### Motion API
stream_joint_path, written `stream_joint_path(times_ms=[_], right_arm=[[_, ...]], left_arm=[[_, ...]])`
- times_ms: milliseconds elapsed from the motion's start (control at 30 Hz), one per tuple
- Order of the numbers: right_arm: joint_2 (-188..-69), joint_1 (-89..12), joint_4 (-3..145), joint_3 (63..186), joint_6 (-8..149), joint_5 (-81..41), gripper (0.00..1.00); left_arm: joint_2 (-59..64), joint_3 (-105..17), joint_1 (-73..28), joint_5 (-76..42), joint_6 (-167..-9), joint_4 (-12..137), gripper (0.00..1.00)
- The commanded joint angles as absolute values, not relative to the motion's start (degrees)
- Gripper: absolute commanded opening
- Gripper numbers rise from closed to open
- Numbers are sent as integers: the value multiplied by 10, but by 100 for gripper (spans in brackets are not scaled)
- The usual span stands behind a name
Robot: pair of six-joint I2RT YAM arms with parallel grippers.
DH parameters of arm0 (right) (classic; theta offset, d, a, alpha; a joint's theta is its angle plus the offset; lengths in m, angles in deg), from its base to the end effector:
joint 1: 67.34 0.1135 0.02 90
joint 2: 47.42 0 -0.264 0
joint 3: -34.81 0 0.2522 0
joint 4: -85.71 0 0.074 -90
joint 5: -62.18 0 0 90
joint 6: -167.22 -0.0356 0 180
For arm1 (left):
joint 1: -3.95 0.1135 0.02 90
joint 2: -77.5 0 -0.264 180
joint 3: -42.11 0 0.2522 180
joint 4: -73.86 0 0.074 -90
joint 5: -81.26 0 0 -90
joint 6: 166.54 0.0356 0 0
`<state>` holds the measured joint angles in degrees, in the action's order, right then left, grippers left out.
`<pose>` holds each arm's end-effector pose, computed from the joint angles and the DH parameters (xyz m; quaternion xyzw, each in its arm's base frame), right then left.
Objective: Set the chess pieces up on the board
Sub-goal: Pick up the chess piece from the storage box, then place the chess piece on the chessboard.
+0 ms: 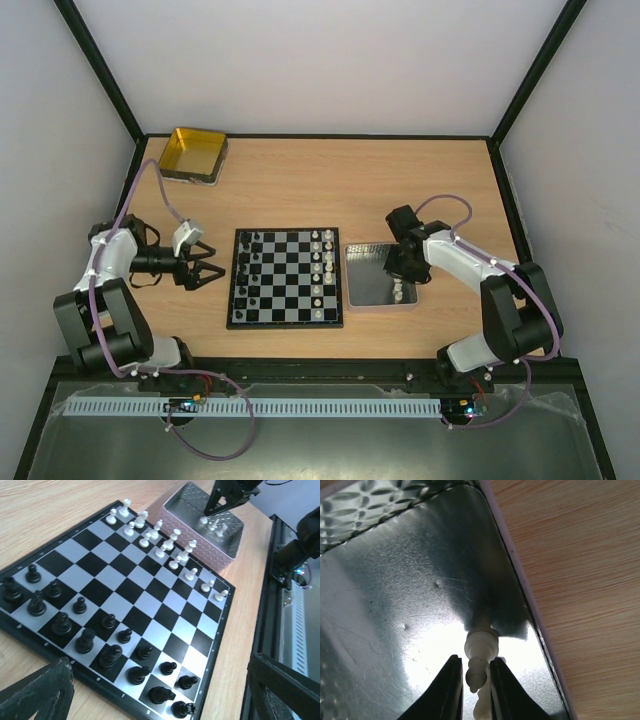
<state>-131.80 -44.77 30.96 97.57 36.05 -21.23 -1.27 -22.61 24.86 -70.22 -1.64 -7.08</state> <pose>0.2333 0.1014 0.1770 0.1535 0.9794 0.1110 0.0705 0.2030 0.0441 0.2206 0.3699 0.7752 -0.3701 0.3538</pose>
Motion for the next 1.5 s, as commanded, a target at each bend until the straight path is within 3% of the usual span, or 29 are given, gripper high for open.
stream_joint_path(times_ms=[0, 233, 600, 833, 1100, 1233, 1467], right_arm=[[-1323, -449, 314, 961, 366, -216, 13], [-1332, -450, 313, 969, 369, -218, 3], [-1301, -433, 244, 1065, 381, -257, 2], [-1315, -314, 221, 1119, 339, -267, 2], [-1355, -186, 233, 1134, 280, -264, 2], [-1373, -150, 235, 1134, 267, -267, 2], [-1402, -113, 256, 1137, 252, -254, 2]], left_arm=[[-8, -232, 250, -747, 63, -138, 94], [-1, -229, 250, -747, 38, -118, 95], [10, -221, 247, -748, 8, -91, 95], [39, -201, 221, -725, -89, -5, 96], [133, -113, 136, -576, -346, 262, 88], [131, -110, 125, -571, -348, 266, 83], [125, -110, 125, -570, -345, 264, 87]])
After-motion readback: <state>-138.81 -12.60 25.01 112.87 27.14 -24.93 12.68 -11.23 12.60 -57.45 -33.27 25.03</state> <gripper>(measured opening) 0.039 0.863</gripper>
